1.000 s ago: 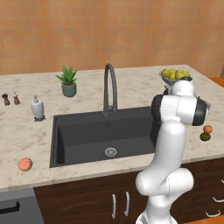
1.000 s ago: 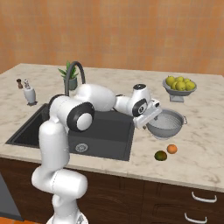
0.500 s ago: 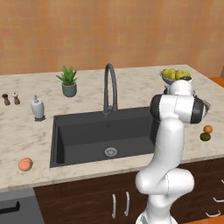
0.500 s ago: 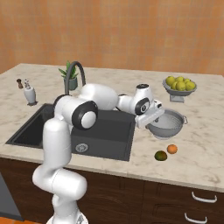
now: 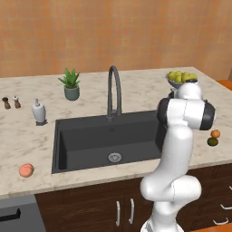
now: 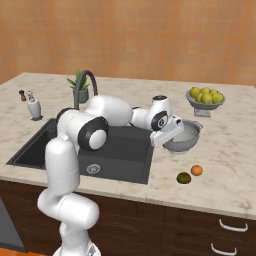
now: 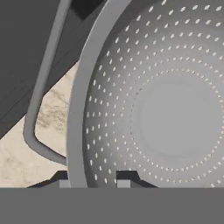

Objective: Put the colander in the sink, put the mango, peach, tangerine in the colander, and turn on the sink faucet and pour water over the colander.

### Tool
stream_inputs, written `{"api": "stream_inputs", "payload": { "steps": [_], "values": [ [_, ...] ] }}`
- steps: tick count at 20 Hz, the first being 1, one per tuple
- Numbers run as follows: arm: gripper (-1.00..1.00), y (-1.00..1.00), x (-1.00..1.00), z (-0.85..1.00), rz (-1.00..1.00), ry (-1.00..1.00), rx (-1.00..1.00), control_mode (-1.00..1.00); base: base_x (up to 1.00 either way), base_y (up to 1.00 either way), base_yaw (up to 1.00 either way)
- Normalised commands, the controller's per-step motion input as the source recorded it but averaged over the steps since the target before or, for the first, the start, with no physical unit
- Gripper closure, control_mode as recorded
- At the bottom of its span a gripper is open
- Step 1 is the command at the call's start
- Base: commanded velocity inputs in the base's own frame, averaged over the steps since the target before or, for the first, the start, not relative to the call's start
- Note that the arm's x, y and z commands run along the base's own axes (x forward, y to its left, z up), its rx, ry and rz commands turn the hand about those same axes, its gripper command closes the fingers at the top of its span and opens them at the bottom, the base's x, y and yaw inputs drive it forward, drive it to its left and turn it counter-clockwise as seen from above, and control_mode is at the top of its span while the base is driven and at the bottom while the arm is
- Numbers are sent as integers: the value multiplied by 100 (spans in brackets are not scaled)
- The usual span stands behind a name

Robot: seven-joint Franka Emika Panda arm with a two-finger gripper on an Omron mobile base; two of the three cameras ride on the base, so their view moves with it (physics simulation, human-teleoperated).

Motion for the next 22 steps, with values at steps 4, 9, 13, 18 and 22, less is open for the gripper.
{"api": "stream_inputs", "payload": {
  "steps": [4, 9, 13, 18, 22],
  "values": [
    [100, 42, -40, 27, 20, 0, 2, -100, 0, 0, 0],
    [100, 37, -55, 33, 29, 0, 6, -100, 0, 0, 0],
    [100, 49, -50, 19, 36, 0, 6, -100, 0, 0, 0],
    [100, 52, -48, 17, 41, 0, 1, -100, 0, 0, 0],
    [100, 56, -36, 4, 39, 0, 0, -100, 0, 0, 0]
  ]
}}
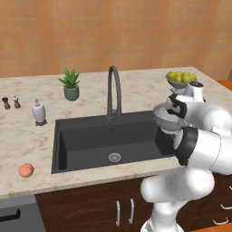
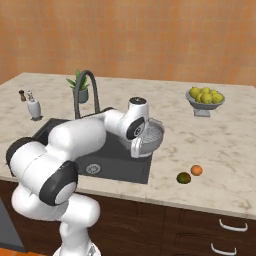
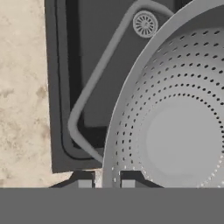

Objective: Put the colander in the sink, put the mango, peach, tangerine in the colander, and turn on the sink faucet and pour water over the colander.

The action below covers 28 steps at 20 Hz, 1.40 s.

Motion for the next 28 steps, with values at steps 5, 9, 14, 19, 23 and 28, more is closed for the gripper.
{"api": "stream_inputs", "payload": {
  "steps": [5, 9, 14, 19, 23, 28],
  "values": [
    [100, 61, -10, 0, 34, 3, 0, -100, 0, 0, 0],
    [100, 53, 10, -5, 38, 3, 1, -100, 0, 0, 0],
    [100, 45, 32, -10, 41, 8, 2, -100, 0, 0, 0],
    [100, 37, 44, -17, 40, 11, 1, -100, 0, 0, 0],
    [100, 39, 48, -24, 34, 10, 0, -100, 0, 0, 0],
    [100, 45, 28, -36, 30, 1, 0, -100, 0, 0, 0]
  ]
}}
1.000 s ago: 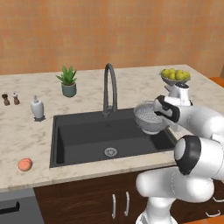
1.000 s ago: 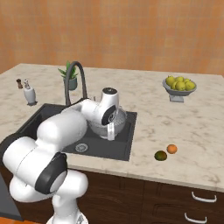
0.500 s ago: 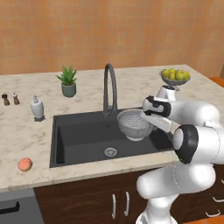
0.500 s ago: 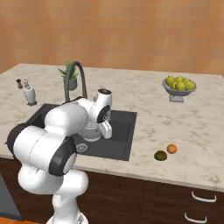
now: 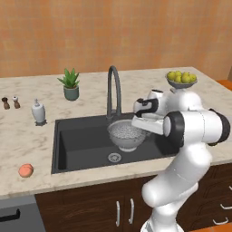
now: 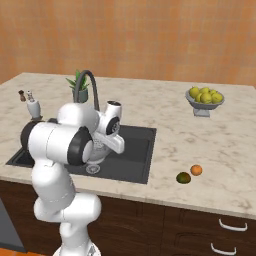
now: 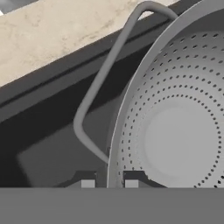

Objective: Put the colander in the sink, put the mango, peach, tangerine in the colander, and turn on the sink faucet and pour water over the colander.

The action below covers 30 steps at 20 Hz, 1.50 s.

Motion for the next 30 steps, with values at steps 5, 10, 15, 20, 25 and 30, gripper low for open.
{"api": "stream_inputs", "payload": {
  "steps": [5, 10, 15, 20, 25, 30],
  "values": [
    [100, 17, 35, -32, 27, 7, 0, -100, 0, 0, 0],
    [100, -1, 13, -32, 28, 8, 1, -100, 0, 0, 0],
    [100, 4, 0, -33, 27, 1, 0, -100, 0, 0, 0],
    [100, 6, 21, -28, 19, 0, 0, -100, 0, 0, 0],
    [100, 3, 28, -20, 14, 0, 1, -100, 0, 0, 0],
    [100, 9, 25, -23, 10, 0, 2, -100, 0, 0, 0]
  ]
}}
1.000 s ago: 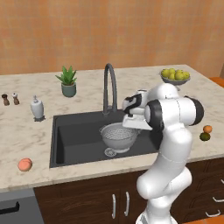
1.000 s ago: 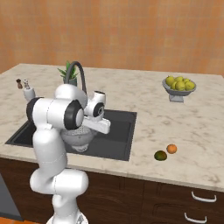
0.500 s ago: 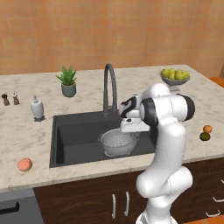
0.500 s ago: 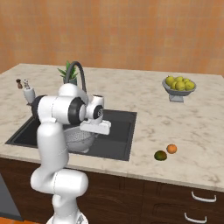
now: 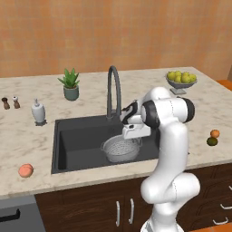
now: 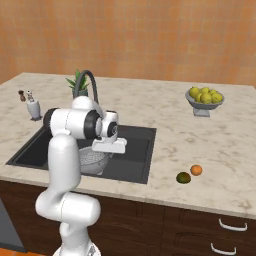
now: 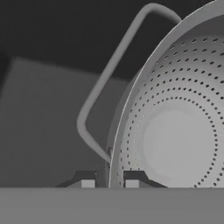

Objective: Put the colander in the sink, put the mango, peach, tangerine in the colander, and turn on the sink faucet and pour water over the colander.

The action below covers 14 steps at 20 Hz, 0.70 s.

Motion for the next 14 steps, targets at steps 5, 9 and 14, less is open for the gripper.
{"api": "stream_inputs", "payload": {
  "steps": [5, 9, 14],
  "values": [
    [100, 10, 17, -21, 4, 0, 6, -100, 0, 0, 0],
    [100, 4, 21, -19, 0, 0, 9, -100, 0, 0, 0],
    [100, 3, 21, -26, 0, -2, 5, -100, 0, 0, 0]
  ]
}}
